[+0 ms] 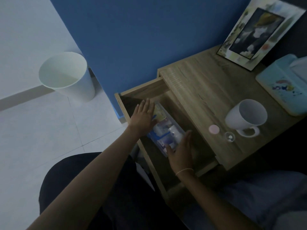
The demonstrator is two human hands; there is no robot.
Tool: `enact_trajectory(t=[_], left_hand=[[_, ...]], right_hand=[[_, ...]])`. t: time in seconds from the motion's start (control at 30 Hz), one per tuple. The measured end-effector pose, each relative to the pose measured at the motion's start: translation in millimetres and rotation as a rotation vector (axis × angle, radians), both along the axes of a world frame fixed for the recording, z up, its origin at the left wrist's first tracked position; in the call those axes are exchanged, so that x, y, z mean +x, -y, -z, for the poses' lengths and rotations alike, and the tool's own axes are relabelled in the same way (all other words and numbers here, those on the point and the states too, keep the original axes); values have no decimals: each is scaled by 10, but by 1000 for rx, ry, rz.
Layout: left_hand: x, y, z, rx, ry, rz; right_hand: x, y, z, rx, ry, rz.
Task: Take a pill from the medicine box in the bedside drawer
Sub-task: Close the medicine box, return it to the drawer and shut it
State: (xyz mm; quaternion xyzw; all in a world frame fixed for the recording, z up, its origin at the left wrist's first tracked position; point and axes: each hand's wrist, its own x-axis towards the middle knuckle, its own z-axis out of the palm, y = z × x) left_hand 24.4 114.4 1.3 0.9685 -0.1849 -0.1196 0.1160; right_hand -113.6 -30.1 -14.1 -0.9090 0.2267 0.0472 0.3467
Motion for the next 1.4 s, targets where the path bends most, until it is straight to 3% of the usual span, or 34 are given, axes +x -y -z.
enact_trajectory(t=[0.07,0.13,0.4,0.77,0.9,1.0,1.1,1.27,1.4], left_hand=[[-155,11,49,3,22,35],[-256,6,78,8,-44,36],[-262,-3,123,33,-114,48],[-173,-10,44,51,-41,109],[-205,-25,-60,-41,182,-60],[-144,-161,-112,-100,206,-266],[-84,-294,-119,-132,146,-463],[12,-324,-90,-220,78,-529],[28,-299,-53,-354,90,-580]], right_hand=[[85,96,33,-268,52,-241],[167,193,81,-391,5,-381],[224,118,184,-376,-103,-374],[169,57,16,-389,-103,-410],[602,193,-293,-449,170,-489],[1192,372,-506,-414,335,-473],[1697,617,-561,-438,312,-477],[1998,934,-369,-498,125,-567],[1935,983,-238,-515,206,-549]])
